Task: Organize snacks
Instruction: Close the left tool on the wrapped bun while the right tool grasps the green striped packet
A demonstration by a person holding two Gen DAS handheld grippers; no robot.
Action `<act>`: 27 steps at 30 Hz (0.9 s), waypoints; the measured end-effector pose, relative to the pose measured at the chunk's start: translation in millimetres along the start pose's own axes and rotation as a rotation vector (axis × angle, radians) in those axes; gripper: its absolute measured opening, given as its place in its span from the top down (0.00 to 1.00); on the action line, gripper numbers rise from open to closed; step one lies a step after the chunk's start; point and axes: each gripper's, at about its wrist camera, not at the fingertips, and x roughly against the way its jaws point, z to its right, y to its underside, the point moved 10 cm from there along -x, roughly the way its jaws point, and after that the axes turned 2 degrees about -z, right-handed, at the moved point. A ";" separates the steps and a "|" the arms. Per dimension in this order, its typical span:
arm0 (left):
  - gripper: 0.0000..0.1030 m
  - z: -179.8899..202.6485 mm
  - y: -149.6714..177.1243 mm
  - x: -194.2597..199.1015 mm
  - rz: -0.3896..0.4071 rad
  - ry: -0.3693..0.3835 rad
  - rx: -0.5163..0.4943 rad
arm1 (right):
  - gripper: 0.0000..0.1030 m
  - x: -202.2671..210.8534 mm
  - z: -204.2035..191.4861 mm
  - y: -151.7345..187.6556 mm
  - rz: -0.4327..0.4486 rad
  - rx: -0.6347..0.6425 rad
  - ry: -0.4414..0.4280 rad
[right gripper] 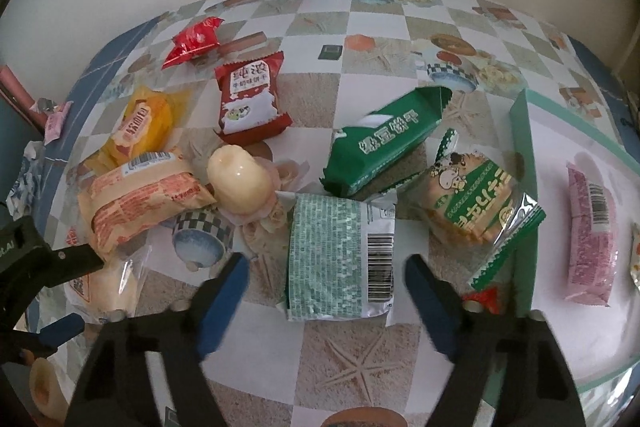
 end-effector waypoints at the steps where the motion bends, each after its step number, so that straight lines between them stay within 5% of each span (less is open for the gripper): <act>1: 0.10 1.6 0.0 -0.3 -0.002 0.005 -0.003 | 0.41 -0.2 1.7 0.5 -0.002 -0.003 0.002; 9: 0.44 17.1 10.9 8.4 -0.004 0.061 -0.056 | 0.49 3.5 4.4 3.4 -0.009 -0.007 -0.025; 27: 0.51 0.6 8.6 25.6 0.040 0.081 -0.018 | 0.50 39.8 8.3 3.8 0.042 -0.007 -0.069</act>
